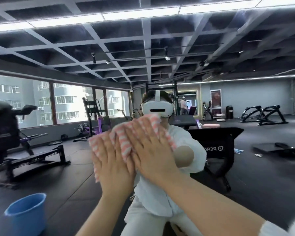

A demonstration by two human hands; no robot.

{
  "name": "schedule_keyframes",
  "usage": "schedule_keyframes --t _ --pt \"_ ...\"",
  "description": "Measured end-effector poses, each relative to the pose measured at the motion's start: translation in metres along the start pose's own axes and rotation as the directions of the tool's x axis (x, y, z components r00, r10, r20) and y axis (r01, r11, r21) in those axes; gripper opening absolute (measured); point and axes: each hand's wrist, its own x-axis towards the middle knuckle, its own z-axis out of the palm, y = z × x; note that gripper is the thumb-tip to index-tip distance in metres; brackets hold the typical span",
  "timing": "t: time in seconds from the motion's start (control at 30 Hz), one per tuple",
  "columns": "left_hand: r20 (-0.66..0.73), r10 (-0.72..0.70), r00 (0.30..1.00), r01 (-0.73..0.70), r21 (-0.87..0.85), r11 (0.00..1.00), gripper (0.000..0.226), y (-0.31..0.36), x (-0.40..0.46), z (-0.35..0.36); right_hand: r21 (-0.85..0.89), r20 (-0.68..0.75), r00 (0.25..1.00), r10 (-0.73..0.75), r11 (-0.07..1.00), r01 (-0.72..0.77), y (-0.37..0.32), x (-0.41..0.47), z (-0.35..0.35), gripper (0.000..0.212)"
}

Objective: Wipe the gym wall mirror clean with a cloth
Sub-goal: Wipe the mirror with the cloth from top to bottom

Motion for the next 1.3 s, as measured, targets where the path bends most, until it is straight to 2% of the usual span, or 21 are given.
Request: schedule_keyframes --t 0.1,0.2,0.27,0.33,0.43,0.53,0.6,0.77,0.93,1.07,1.13,1.2,1.3 --pt "0.024 -0.118 0.993 0.118 -0.015 0.993 0.064 0.02 -0.022 0.006 -0.035 0.067 0.989 -0.134 0.99 0.137 0.015 -0.022 -0.004 0.059" --pt "0.031 -0.1 0.995 0.101 -0.051 0.994 0.071 0.059 -0.01 0.008 -0.085 0.07 0.997 -0.033 0.996 0.039 0.059 -0.034 -0.015 0.065" --pt "0.04 0.012 0.999 -0.008 -0.091 0.996 0.067 0.092 0.0 0.006 -0.155 0.082 0.992 0.093 0.985 -0.079 0.094 -0.05 -0.025 0.061" --pt "0.03 0.18 0.983 -0.176 -0.104 0.979 0.063 0.125 0.002 0.007 -0.211 0.132 0.961 0.245 0.954 -0.214 0.125 -0.077 -0.037 0.062" --pt "0.093 0.446 0.89 -0.438 -0.097 0.894 0.062 0.161 -0.019 0.011 -0.216 0.174 0.848 0.5 0.86 -0.463 0.141 -0.125 -0.05 0.069" --pt "0.102 0.555 0.825 -0.55 -0.082 0.831 0.063 0.164 -0.038 0.017 -0.173 0.182 0.714 0.676 0.737 -0.654 0.118 -0.149 -0.048 0.07" --pt "0.079 0.559 0.825 -0.555 -0.074 0.829 0.065 0.15 -0.037 0.017 -0.132 0.184 0.689 0.701 0.712 -0.69 0.104 -0.142 -0.045 0.072" --pt "0.053 0.432 0.901 -0.427 -0.084 0.901 0.064 0.084 -0.023 0.01 -0.095 0.117 0.833 0.542 0.841 -0.533 0.07 -0.098 -0.026 0.071" --pt "0.132 0.214 0.968 -0.216 0.001 0.976 0.06 0.015 -0.059 0.005 -0.013 0.097 0.964 0.249 0.969 -0.249 0.007 -0.079 -0.002 0.072" --pt "0.19 0.013 0.982 -0.004 -0.046 0.999 0.061 -0.011 -0.122 0.007 -0.001 0.179 0.983 -0.045 0.999 0.046 -0.031 -0.094 0.011 0.064" --pt "0.214 -0.047 0.976 0.061 -0.06 0.996 0.063 -0.009 -0.146 0.011 -0.011 0.185 0.974 -0.132 0.991 0.137 -0.035 -0.108 0.014 0.062" --pt "0.221 -0.06 0.973 0.078 -0.073 0.994 0.062 0.002 -0.153 0.016 -0.028 0.163 0.98 -0.111 0.993 0.117 -0.026 -0.12 0.014 0.065" --pt "0.207 0.041 0.978 -0.017 -0.116 0.993 0.06 0.031 -0.141 0.023 -0.082 0.146 0.988 0.041 0.996 -0.03 0.0 -0.14 0.007 0.075"
